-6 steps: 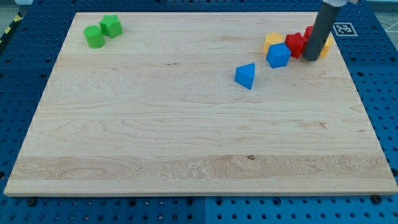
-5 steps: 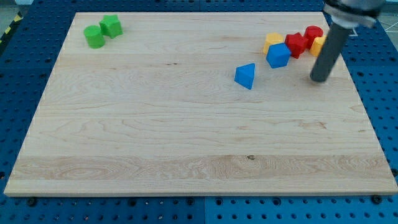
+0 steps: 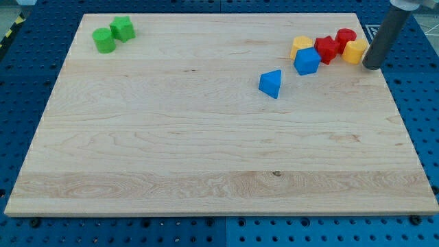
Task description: Push the yellow heart along with the red circle up a bit
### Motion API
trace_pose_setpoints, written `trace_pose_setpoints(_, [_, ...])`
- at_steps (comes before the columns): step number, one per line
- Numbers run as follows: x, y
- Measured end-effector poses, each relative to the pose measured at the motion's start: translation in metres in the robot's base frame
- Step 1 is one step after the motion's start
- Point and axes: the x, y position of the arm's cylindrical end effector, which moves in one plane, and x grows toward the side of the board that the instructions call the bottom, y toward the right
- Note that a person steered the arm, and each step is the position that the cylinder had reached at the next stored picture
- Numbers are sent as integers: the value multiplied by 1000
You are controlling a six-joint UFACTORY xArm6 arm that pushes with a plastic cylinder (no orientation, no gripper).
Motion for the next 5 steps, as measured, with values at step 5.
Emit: trace_pose_setpoints(5, [-21, -19])
